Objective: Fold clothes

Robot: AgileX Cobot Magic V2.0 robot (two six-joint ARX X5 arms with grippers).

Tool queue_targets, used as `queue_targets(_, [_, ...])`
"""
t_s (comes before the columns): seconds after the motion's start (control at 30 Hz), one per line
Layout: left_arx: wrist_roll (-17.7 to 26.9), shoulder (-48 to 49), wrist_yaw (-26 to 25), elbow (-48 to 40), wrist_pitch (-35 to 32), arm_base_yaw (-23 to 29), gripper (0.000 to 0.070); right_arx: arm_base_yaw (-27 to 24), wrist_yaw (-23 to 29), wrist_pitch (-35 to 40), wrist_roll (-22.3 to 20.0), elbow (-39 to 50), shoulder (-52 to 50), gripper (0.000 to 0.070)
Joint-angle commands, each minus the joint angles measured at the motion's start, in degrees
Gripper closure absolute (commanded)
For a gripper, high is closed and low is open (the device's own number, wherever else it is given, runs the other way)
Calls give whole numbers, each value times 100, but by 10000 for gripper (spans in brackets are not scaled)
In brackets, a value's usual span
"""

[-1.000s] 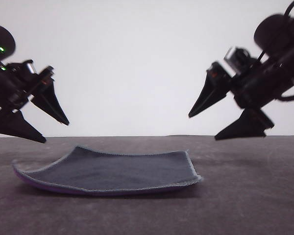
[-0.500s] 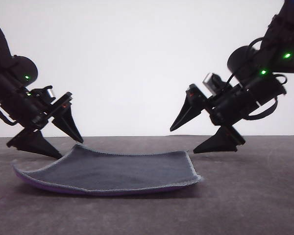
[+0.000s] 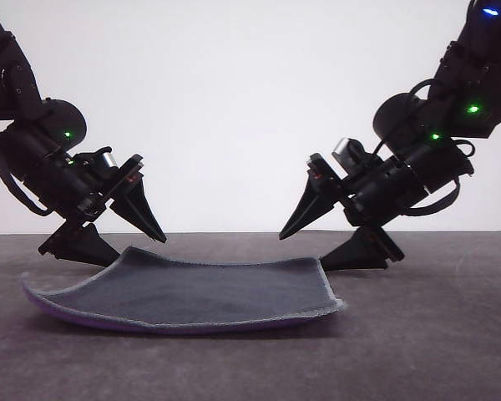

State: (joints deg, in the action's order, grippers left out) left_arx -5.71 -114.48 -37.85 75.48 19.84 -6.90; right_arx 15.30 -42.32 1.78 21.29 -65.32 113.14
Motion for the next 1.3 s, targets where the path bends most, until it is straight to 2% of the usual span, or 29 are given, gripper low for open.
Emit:
queue_targets(0.0, [8,-176,-49,96,-11,-4,284,49,-28,14,36,-83,151,357])
queue_targets(0.07, [8,-175,-50,96,-15,-4,350,61,-23,17,32,-83,151,503])
queue_targets(0.13, [10,-177,-48,96,-13,-4,498,59,12,15,21,-83,151,665])
queue_targets(0.2, [27,-177,-48,96,-19,-4,655,58,32,15,-9,-83,151,700])
queue_targets(0.23, [46,-177,-48,96,-27,-4,700,58,31,15,-21,-83,151,700])
queue_targets(0.4, [80,-172,-74,96,21,-4,700,51,-86,7,-100,-87,151,700])
queue_targets(0.53, [183,-166,-275,118,249,50,700,-34,-648,-89,-112,-144,149,700])
queue_targets(0.67, [599,-166,-581,297,1029,144,700,-151,-1278,-513,-207,-261,149,700])
queue_targets(0.8, [1072,-166,-637,574,1987,205,700,-237,-1808,-997,-385,-302,142,700])
queue_targets(0.93, [1364,-166,-707,778,2708,207,700,-248,-2314,-1465,-616,-302,142,700])
queue_targets(1.07, [1556,-166,-830,896,3325,200,700,-224,-2433,-2004,-950,-302,138,700])
queue_targets(1.27, [2200,-166,-900,903,4278,195,700,-176,-2431,-2930,-1653,-302,138,700])
